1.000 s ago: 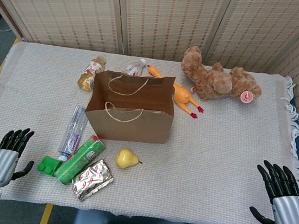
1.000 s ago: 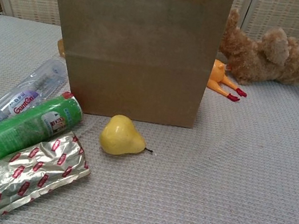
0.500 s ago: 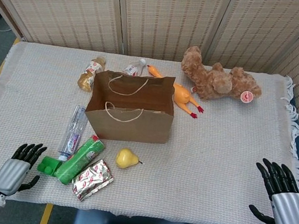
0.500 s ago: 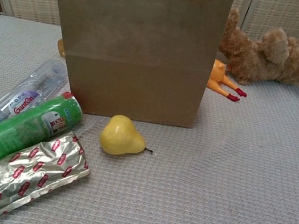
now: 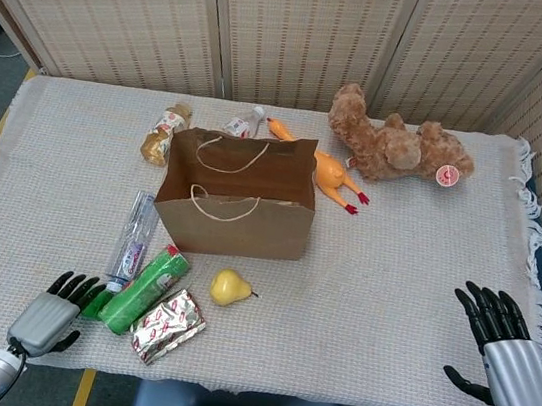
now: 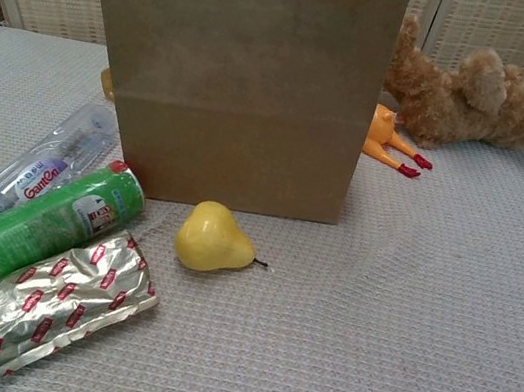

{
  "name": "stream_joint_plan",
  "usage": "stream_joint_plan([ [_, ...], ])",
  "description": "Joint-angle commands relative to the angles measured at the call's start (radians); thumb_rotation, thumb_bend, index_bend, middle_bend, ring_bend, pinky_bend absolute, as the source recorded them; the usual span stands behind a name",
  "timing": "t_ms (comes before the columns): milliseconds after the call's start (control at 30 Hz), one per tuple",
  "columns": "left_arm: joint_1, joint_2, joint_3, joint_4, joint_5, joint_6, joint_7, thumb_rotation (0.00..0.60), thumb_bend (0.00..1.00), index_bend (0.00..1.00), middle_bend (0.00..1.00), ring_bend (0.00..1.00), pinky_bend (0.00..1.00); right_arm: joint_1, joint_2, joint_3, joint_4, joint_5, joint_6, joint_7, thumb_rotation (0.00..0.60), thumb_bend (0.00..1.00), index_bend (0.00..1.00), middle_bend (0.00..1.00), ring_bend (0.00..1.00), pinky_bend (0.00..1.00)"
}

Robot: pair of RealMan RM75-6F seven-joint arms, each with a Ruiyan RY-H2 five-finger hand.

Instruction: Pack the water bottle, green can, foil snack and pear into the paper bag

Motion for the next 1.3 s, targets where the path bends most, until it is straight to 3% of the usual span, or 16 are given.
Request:
stream_joint_plan([
  [33, -0.02, 0.006, 0.002, -0.013, -0.028, -0.032, 0.038, 0.6, 0.35, 0.0, 0.0, 0.0, 0.02, 0.001, 0.001, 0.001, -0.002, 0.002, 0.0, 0.001, 0.6, 0.02, 0.0, 0.0, 0.0, 0.0],
  [367, -0.072, -0.027, -0.001, -0.033, -0.068, -0.098, 0.117, 0.6, 0.35, 0.0, 0.0, 0.0, 0.02, 0.002, 0.003, -0.002, -0.006, 0.007, -0.004, 0.007, 0.6, 0.02, 0.0, 0.0, 0.0, 0.0],
  [667, -0.121, -0.075, -0.02, -0.023, -0.179, -0.146, 0.245, 0.6, 0.35, 0.0, 0.0, 0.0, 0.05, 0.003, 0.009, -0.005, -0.006, 0.006, -0.004, 0.022, 0.6, 0.02, 0.0, 0.0, 0.0, 0.0],
  [800, -0.133, -0.079, -0.027, -0.023, -0.207, -0.134, 0.273, 0.6, 0.36, 0.01, 0.0, 0.0, 0.14, 0.004, 0.011, -0.006, -0.006, 0.006, -0.005, 0.027, 0.6, 0.02, 0.0, 0.0, 0.0, 0.0],
  [900, -0.136, -0.081, -0.026, -0.019, -0.209, -0.127, 0.283, 0.6, 0.38, 0.09, 0.07, 0.07, 0.27, 0.004, 0.011, -0.007, -0.006, 0.005, -0.005, 0.028, 0.6, 0.02, 0.0, 0.0, 0.0, 0.0],
  [933, -0.136, -0.081, -0.026, -0.018, -0.209, -0.125, 0.285, 0.6, 0.41, 0.14, 0.14, 0.13, 0.34, 0.004, 0.011, -0.007, -0.006, 0.005, -0.005, 0.028, 0.6, 0.02, 0.0, 0.0, 0.0, 0.0],
  [1033, -0.135, -0.08, -0.026, -0.013, -0.223, -0.104, 0.295, 0.6, 0.52, 0.43, 0.48, 0.44, 0.62, 0.003, 0.011, -0.011, -0.006, -0.002, -0.004, 0.033, 0.6, 0.02, 0.0, 0.0, 0.0, 0.0],
  [1067, -0.135, -0.078, -0.025, -0.015, -0.227, -0.099, 0.302, 0.6, 0.55, 0.5, 0.54, 0.5, 0.67, 0.002, 0.012, -0.012, -0.006, -0.005, -0.003, 0.034, 0.6, 0.02, 0.0, 0.0, 0.0, 0.0],
  [1133, -0.133, -0.073, -0.023, -0.023, -0.234, -0.088, 0.306, 0.6, 0.58, 0.57, 0.61, 0.56, 0.72, 0.002, 0.012, -0.013, -0.007, -0.009, 0.0, 0.036, 0.6, 0.02, 0.0, 0.0, 0.0, 0.0],
  [1300, -0.132, -0.049, -0.023, -0.037, -0.245, -0.063, 0.297, 0.6, 0.6, 0.63, 0.67, 0.61, 0.76, 0.0, 0.013, -0.015, -0.009, -0.015, 0.003, 0.035, 0.6, 0.02, 0.0, 0.0, 0.0, 0.0],
])
